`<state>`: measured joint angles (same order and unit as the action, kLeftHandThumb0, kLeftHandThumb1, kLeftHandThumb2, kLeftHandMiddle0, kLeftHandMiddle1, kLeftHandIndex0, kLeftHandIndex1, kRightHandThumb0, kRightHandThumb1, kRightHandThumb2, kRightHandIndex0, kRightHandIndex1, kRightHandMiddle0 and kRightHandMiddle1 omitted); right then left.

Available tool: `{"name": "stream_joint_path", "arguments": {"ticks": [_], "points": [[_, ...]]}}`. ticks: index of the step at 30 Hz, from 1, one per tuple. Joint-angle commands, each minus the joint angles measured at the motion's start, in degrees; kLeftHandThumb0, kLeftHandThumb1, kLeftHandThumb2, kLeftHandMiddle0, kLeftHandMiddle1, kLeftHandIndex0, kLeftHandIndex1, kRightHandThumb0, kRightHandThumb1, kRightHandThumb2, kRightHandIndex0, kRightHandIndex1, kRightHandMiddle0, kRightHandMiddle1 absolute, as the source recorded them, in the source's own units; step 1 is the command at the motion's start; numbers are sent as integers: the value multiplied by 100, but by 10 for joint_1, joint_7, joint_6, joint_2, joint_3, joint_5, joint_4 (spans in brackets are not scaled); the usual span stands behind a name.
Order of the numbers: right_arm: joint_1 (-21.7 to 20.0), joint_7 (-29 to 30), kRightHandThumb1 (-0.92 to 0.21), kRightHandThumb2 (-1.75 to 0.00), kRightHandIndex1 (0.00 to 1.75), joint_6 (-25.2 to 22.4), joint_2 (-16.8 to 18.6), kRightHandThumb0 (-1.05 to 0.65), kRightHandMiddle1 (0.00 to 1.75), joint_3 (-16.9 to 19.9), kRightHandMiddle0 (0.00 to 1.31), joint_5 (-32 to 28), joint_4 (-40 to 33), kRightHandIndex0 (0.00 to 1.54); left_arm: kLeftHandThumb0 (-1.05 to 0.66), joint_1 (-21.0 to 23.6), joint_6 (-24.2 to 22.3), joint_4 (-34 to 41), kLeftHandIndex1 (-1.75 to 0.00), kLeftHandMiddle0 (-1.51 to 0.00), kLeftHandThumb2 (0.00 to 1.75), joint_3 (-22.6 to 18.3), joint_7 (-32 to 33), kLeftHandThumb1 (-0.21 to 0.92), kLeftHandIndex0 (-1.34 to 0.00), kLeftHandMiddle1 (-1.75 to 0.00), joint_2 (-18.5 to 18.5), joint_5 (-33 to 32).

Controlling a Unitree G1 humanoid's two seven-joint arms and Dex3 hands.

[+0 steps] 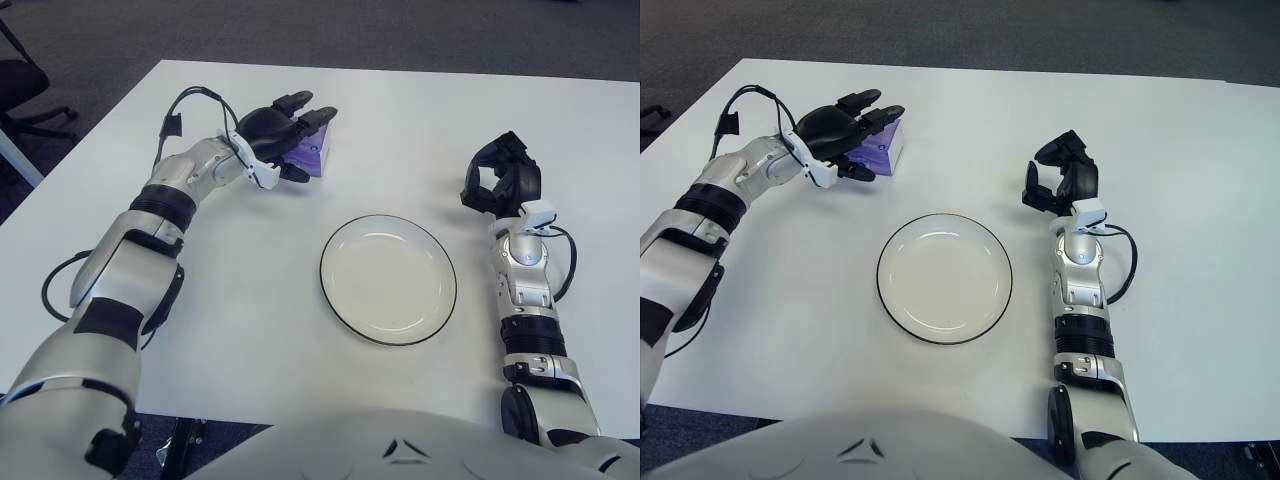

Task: Put the tissue paper into the plate.

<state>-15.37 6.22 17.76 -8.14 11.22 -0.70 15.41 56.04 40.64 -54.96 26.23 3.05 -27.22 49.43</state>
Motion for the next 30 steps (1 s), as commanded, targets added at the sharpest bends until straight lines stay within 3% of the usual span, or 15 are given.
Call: {"name": "stream_joint_path", "arguments": {"ticks": [1,19,30], "points": [[118,11,-38,-124,175,5,31,-46,175,-5,56,11,72,119,-105,41,-3,-41,0,0,48,11,-31,92,0,0,17,-17],[124,7,-39,-122,175,0,31,-46,175,-6,55,4,64,115,-105,60,-39,-109,-1,0,49,29,4,92,-1,0,42,-10],[129,10,-39,-123,175,-2,31,-46,175,-8,56,7,56,117,-105,62,-84,-127,0,0,58,49,98,92,0,0,56,11]]}}
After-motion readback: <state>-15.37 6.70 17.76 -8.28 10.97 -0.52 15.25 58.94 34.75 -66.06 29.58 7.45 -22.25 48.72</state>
